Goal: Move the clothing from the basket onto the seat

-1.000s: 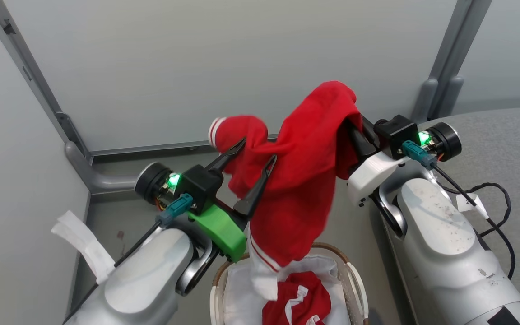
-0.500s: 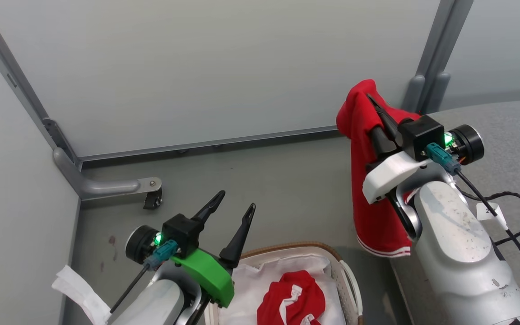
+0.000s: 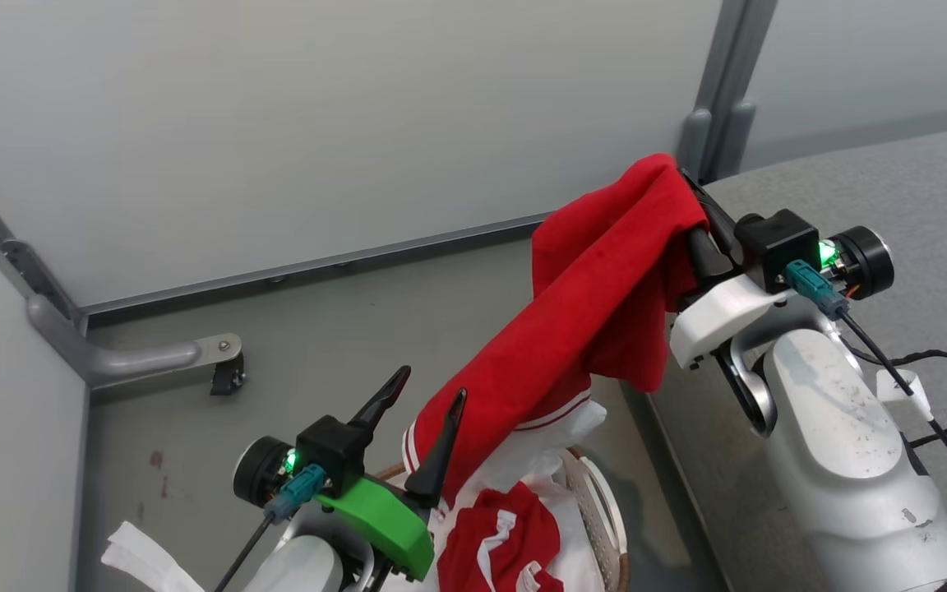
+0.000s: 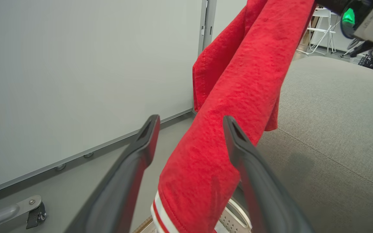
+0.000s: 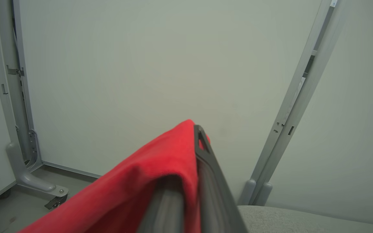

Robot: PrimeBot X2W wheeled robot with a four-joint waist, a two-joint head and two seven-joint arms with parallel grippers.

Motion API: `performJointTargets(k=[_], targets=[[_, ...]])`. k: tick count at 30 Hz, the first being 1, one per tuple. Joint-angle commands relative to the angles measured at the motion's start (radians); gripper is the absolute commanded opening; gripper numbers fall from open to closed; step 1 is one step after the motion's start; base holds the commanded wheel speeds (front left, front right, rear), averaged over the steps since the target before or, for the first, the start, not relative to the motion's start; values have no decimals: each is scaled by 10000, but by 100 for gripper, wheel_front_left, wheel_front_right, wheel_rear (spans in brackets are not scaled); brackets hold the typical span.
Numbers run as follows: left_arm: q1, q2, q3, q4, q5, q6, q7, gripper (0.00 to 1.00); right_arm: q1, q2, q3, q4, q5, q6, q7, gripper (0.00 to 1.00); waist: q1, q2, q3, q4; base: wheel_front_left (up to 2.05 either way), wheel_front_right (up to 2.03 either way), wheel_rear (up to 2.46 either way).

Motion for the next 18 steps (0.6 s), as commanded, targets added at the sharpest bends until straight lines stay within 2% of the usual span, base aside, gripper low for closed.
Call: performJointTargets(k=[1,10,18], targets=[[202,-74,129,-45,112,-61,-5,100,-141,-116,-64,-62,-80,-14,-21,0,0,0,216,-669,0,0,0],[169,-410,530,-291,691,-142,-5,100,-346,-635,-698,-175,-203,-14,-21,0,0,0,695,-2083,0,0,0],[-49,-440,408,-418,881,-169,-5,100,-277,-837,-1544,-420,-314,-14,-21,0,0,0,1086,-2715,0,0,0]])
